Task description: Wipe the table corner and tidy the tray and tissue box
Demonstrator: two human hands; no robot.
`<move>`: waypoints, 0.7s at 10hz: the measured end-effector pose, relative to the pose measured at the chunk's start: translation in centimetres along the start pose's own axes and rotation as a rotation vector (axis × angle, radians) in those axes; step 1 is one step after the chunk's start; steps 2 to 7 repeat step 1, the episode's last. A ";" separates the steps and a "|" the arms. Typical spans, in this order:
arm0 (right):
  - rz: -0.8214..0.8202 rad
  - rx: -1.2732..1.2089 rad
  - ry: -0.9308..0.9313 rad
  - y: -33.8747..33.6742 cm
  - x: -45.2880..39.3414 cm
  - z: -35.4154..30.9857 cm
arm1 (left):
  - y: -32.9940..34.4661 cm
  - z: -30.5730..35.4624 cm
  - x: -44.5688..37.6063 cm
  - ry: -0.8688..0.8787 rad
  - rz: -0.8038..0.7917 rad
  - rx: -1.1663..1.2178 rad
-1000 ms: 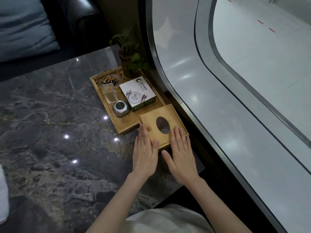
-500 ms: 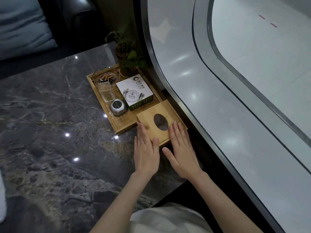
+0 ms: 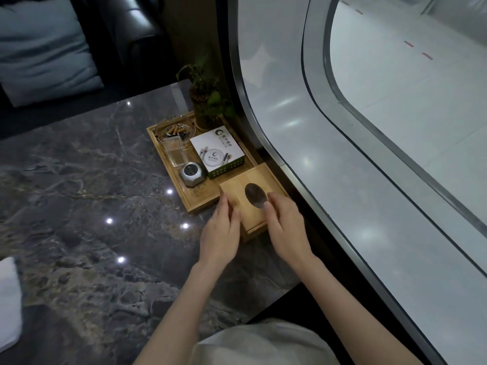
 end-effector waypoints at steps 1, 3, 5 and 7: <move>-0.007 -0.354 0.105 -1.4 -1.5 -2.9 | -4.4 1.0 -1.2 -0.017 0.108 0.096; -0.007 -0.354 0.105 -1.4 -1.5 -2.9 | -4.4 1.0 -1.2 -0.017 0.108 0.096; -0.007 -0.354 0.105 -1.4 -1.5 -2.9 | -4.4 1.0 -1.2 -0.017 0.108 0.096; -0.007 -0.354 0.105 -1.4 -1.5 -2.9 | -4.4 1.0 -1.2 -0.017 0.108 0.096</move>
Point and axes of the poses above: each hand's wrist, its own x-axis away from the middle knuckle, its own y-axis out of the palm, z = x × y, the point moved 7 cm from there along -x, towards the middle knuckle, and after that the axes turned 3 degrees about -z, right-handed, at the moved point
